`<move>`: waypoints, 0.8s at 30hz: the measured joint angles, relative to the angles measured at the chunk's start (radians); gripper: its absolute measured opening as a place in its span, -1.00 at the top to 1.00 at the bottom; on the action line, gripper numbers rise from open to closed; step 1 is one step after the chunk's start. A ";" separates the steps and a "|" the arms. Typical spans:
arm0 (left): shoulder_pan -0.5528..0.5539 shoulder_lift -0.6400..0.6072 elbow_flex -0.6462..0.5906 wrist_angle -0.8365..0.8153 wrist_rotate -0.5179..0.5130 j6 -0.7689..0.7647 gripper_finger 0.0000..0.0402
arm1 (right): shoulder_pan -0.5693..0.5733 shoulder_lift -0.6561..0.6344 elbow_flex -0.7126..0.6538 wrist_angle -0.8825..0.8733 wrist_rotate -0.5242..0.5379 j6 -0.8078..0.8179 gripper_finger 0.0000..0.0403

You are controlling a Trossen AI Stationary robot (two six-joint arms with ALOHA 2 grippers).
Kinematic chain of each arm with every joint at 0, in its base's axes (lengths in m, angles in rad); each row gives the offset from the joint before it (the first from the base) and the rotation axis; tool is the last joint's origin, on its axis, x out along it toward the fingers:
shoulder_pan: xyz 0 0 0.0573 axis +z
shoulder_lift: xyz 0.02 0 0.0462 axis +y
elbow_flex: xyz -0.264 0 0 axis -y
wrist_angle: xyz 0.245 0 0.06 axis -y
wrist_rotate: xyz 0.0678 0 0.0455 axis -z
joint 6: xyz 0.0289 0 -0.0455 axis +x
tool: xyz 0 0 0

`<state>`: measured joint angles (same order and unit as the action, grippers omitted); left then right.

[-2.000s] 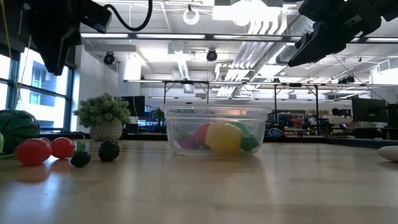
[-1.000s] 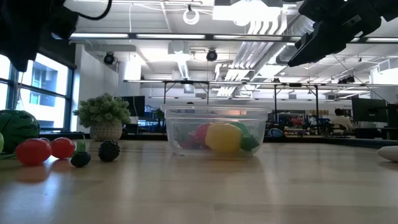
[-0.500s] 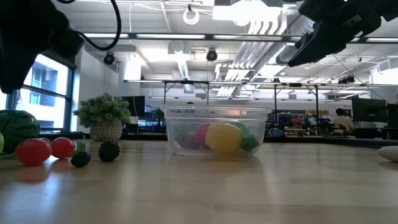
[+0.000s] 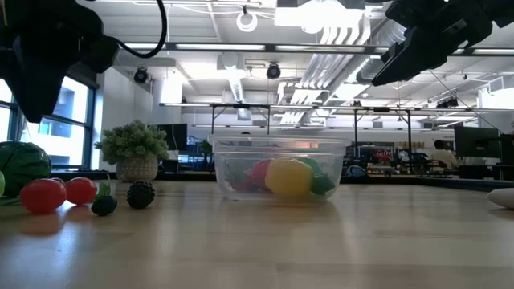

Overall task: Pick and placing Produce into tupperware
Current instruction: Put the watermelon into the transparent bin

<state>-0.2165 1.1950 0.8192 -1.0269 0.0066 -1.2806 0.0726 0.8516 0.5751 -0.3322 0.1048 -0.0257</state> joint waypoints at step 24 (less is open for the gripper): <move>0.000 0.055 0.000 -0.062 0.023 -0.392 0.14 | 0.000 0.000 0.000 0.000 0.000 0.000 0.67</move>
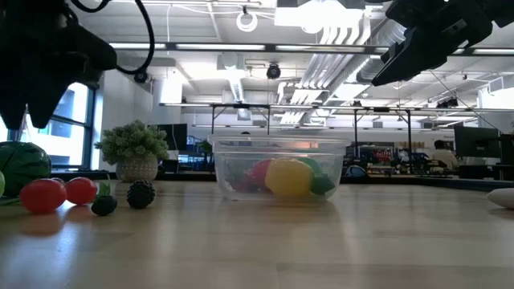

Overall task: Pick and placing Produce into tupperware
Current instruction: Put the watermelon into the transparent bin

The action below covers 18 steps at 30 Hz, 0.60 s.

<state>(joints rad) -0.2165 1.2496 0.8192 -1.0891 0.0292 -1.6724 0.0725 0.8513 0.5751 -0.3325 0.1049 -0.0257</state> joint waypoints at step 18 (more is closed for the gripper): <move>0.000 0.000 0.000 0.039 0.035 -0.532 0.14 | 0.000 0.000 0.000 0.000 0.000 0.000 0.67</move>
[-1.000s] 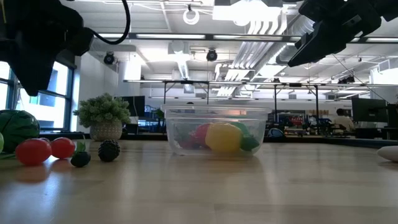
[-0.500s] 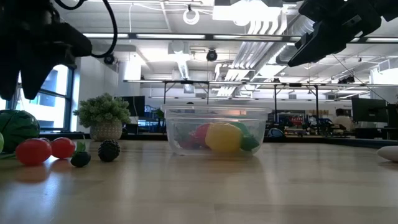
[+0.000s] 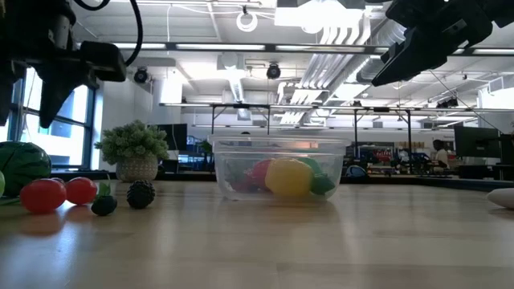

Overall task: Pick and placing Produce into tupperware
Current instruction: Put the watermelon into the transparent bin

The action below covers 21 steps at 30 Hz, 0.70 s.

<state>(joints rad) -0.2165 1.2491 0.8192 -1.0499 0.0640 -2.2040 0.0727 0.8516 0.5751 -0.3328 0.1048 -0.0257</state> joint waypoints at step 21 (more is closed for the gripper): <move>0.000 0.031 0.000 -0.022 -0.019 -0.135 -0.67 | 0.000 0.000 0.000 0.000 0.000 0.000 0.67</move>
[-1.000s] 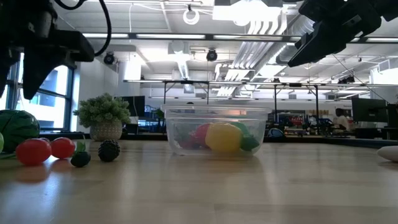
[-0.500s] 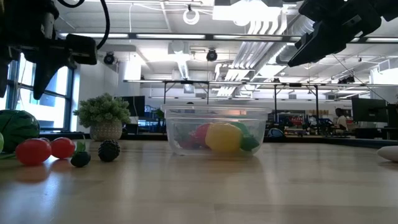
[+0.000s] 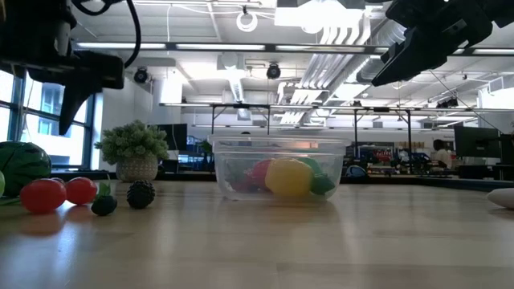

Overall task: Pick and placing Produce into tupperware
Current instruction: Put the watermelon into the transparent bin

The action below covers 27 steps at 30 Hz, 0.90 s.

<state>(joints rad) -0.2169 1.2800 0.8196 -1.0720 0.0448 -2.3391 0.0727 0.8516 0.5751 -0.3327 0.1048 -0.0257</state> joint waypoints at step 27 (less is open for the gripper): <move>0.000 0.244 0.000 0.042 0.015 0.004 -0.74 | 0.000 0.000 0.000 0.000 0.000 0.000 0.67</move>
<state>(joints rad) -0.2169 1.5241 0.8196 -1.0296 0.0597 -2.3350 0.0725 0.8515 0.5747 -0.3328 0.1049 -0.0257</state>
